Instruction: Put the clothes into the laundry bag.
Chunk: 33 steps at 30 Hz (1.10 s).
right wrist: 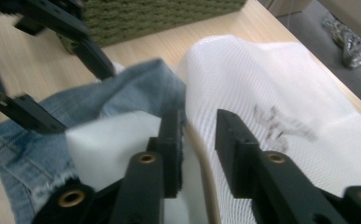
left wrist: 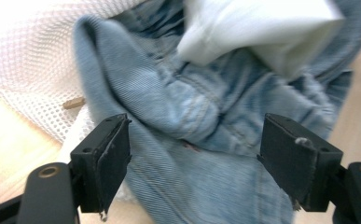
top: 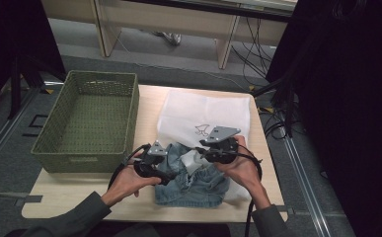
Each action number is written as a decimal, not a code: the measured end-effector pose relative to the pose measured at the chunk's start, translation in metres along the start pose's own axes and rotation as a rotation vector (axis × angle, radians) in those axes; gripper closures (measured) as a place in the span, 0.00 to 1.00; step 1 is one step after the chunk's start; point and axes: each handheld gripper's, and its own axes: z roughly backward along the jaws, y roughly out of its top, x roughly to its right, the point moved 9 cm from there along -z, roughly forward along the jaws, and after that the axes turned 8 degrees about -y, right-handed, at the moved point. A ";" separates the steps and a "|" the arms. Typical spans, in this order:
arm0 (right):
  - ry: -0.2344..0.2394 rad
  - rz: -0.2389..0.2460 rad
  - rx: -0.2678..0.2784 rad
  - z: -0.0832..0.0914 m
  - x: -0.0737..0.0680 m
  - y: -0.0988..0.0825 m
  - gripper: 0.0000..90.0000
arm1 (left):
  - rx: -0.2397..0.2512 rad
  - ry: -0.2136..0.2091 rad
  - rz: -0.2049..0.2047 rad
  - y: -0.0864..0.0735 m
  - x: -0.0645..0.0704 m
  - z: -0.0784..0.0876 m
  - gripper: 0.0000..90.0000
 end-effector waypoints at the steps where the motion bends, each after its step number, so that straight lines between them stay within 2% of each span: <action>1: -0.005 -0.003 -0.005 0.003 0.003 -0.003 0.77 | 0.005 -0.012 -0.013 0.001 0.007 0.003 0.26; 2: -0.026 -0.015 -0.017 0.011 0.012 -0.015 0.74 | 0.003 -0.035 -0.033 0.002 0.017 0.005 0.27; 3: -0.033 -0.033 -0.029 0.015 0.015 -0.022 0.73 | 0.003 -0.048 -0.037 0.002 0.023 0.004 0.27; 7: -0.049 -0.048 -0.088 0.022 0.020 -0.053 0.70 | -0.005 -0.081 -0.071 0.004 0.042 -0.007 0.27; 8: -0.062 -0.062 -0.118 0.022 0.023 -0.064 0.70 | -0.013 -0.082 -0.083 0.004 0.044 -0.010 0.27; 9: -0.068 -0.073 -0.126 0.021 0.025 -0.072 0.71 | -0.017 -0.085 -0.095 0.005 0.045 -0.014 0.27; 10: -0.068 -0.073 -0.126 0.021 0.025 -0.072 0.71 | -0.017 -0.085 -0.095 0.005 0.045 -0.014 0.27; 11: -0.072 -0.102 -0.150 0.018 0.026 -0.085 0.73 | -0.023 -0.091 -0.114 0.009 0.049 -0.025 0.26; 12: -0.061 -0.079 -0.155 0.017 0.027 -0.087 0.73 | -0.022 -0.089 -0.132 0.013 0.049 -0.034 0.26; 13: -0.058 -0.104 -0.158 0.012 0.026 -0.089 0.75 | -0.028 -0.079 -0.136 0.015 0.048 -0.042 0.25; 15: -0.062 -0.087 -0.151 0.000 0.027 -0.091 0.86 | -0.044 -0.075 -0.135 0.018 0.046 -0.057 0.23; 16: -0.064 -0.071 -0.154 -0.005 0.028 -0.092 0.91 | -0.063 -0.061 -0.164 0.021 0.046 -0.068 0.23; 17: -0.043 -0.076 -0.185 -0.010 0.024 -0.094 0.95 | -0.104 -0.029 -0.209 0.020 0.045 -0.073 0.26; 18: -0.036 -0.082 -0.191 -0.012 0.023 -0.094 0.96 | -0.100 0.016 -0.268 0.023 0.044 -0.079 0.35; 19: -0.041 -0.062 -0.178 -0.014 0.025 -0.091 0.96 | -0.094 0.055 -0.313 0.027 0.042 -0.083 0.52; 20: -0.042 -0.065 -0.166 -0.012 0.026 -0.088 0.97 | -0.106 0.057 -0.312 0.030 0.040 -0.085 0.65; 21: -0.048 -0.054 -0.137 -0.009 0.027 -0.083 0.97 | -0.088 0.063 -0.287 0.034 0.038 -0.087 0.73; 22: -0.048 -0.054 -0.137 -0.009 0.027 -0.083 0.97 | -0.088 0.063 -0.287 0.034 0.038 -0.087 0.76; 23: -0.048 -0.083 -0.125 -0.003 0.027 -0.078 0.97 | -0.074 0.069 -0.269 0.039 0.036 -0.088 0.76; 24: -0.039 -0.079 -0.097 0.007 0.029 -0.068 0.97 | -0.037 0.078 -0.233 0.047 0.032 -0.088 0.80; 26: -0.033 -0.065 -0.082 0.013 0.029 -0.062 0.97 | 0.002 0.089 -0.174 0.058 0.028 -0.088 0.80; 27: -0.043 -0.078 -0.080 0.018 0.029 -0.059 0.97 | 0.037 0.090 -0.142 0.065 0.025 -0.088 0.81; 28: -0.037 -0.069 -0.066 0.021 0.029 -0.055 0.97 | 0.072 0.103 -0.106 0.072 0.021 -0.088 0.81; 30: -0.047 -0.068 -0.057 0.025 0.029 -0.050 0.97 | 0.126 0.135 -0.060 0.086 0.011 -0.087 0.81; 31: -0.040 -0.063 -0.047 0.028 0.028 -0.046 0.97 | 0.148 0.147 -0.053 0.091 0.006 -0.087 0.81; 32: -0.040 -0.061 -0.046 0.029 0.028 -0.045 0.97 | 0.148 0.147 -0.053 0.091 0.006 -0.087 0.81; 33: -0.041 -0.070 -0.038 0.029 0.028 -0.043 0.97 | 0.177 0.150 0.008 0.096 -0.005 -0.093 0.81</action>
